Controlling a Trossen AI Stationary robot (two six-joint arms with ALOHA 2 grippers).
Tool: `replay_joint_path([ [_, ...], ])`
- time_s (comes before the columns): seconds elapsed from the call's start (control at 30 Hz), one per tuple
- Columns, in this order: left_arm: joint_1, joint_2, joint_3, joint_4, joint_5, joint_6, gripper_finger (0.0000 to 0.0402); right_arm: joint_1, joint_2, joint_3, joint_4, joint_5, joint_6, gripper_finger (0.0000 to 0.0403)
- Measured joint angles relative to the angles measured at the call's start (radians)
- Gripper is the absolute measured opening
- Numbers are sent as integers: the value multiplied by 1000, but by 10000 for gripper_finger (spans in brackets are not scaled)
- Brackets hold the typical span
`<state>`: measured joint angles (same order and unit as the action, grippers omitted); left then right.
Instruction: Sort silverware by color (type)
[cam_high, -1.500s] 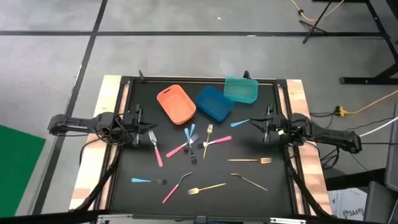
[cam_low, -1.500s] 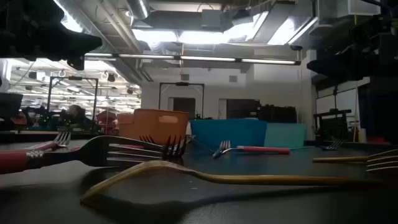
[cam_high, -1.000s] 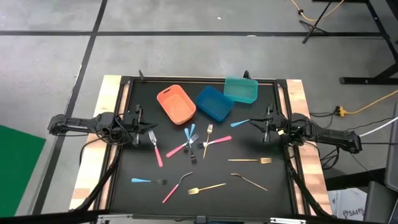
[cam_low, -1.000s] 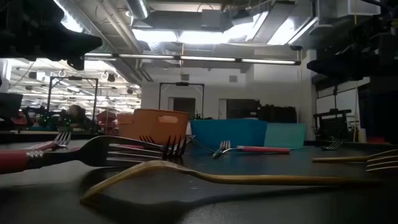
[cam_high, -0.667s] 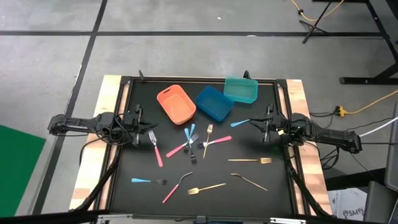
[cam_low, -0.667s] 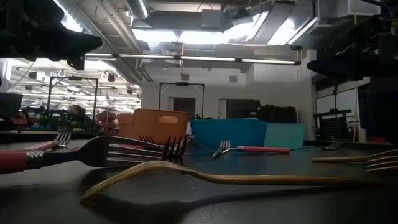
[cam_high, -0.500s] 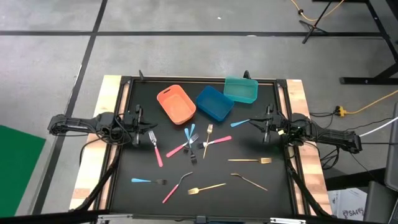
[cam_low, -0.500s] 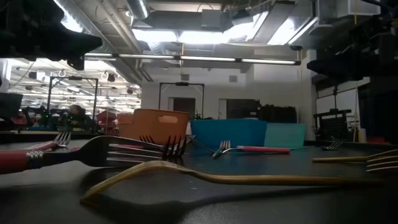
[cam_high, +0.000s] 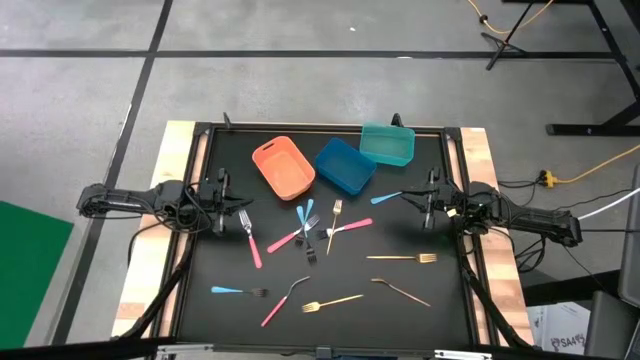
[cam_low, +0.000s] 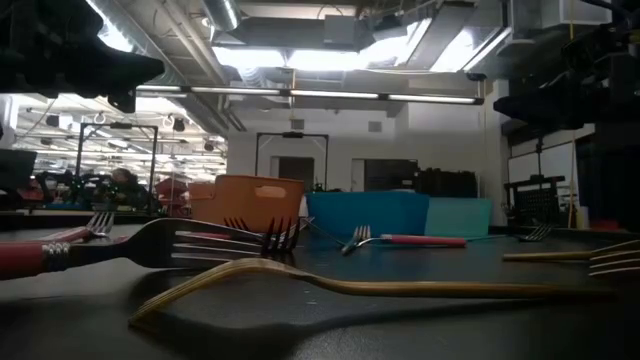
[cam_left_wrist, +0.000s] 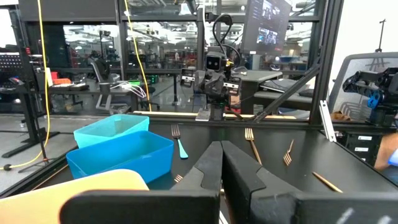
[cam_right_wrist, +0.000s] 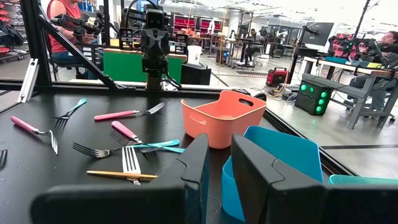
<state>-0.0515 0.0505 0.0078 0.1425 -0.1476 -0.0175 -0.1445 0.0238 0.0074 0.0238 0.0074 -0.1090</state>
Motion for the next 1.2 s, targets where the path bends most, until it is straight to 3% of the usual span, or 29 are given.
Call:
replay_joint_path([
  [0.83,0,0,0,0,0,0,0,0,0,0,1,0,4,62],
  [1.03,0,0,0,0,0,0,0,0,0,0,2,-21,105,62],
  [1.2,0,0,0,0,0,0,0,0,0,0,7,27,190,62],
])
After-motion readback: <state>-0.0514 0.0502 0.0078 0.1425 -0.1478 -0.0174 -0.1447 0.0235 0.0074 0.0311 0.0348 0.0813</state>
